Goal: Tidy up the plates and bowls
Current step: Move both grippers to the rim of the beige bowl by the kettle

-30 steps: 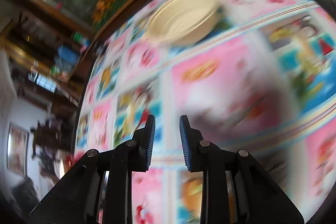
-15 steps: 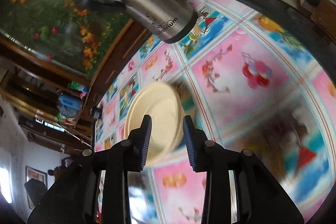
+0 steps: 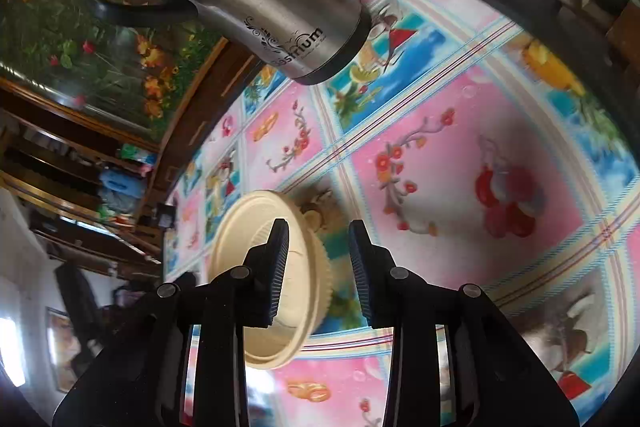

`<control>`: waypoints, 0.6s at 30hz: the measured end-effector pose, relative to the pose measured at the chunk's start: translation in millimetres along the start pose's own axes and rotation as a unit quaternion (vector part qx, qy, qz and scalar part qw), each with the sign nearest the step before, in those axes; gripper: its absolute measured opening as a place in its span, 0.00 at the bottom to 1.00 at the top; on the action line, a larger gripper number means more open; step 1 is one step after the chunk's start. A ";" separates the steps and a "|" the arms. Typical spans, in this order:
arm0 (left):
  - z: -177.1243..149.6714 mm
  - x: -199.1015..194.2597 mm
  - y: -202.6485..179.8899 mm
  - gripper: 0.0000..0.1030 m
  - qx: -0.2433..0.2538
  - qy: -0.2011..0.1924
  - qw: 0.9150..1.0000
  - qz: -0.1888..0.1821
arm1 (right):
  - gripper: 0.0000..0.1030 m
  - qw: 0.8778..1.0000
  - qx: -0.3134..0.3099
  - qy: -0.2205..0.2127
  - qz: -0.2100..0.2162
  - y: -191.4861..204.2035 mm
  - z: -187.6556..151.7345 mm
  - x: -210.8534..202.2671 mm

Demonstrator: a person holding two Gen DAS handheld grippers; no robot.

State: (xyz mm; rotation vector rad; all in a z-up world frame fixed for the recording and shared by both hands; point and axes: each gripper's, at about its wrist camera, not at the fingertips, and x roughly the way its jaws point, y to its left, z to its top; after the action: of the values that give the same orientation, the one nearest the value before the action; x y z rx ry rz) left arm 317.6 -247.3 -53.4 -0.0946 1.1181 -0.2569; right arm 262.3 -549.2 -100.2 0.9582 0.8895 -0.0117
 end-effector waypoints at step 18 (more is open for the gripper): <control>-8.2 19.0 -29.0 0.57 0.038 0.017 0.997 -0.064 | 0.29 0.999 -0.004 0.045 -0.003 1.2 -2.6 26.6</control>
State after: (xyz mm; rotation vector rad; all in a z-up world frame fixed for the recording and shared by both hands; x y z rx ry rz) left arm 313.5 -279.7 -67.8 -0.0956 1.1357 -0.4170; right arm 278.5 -537.1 -117.7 0.9550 0.9755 0.0303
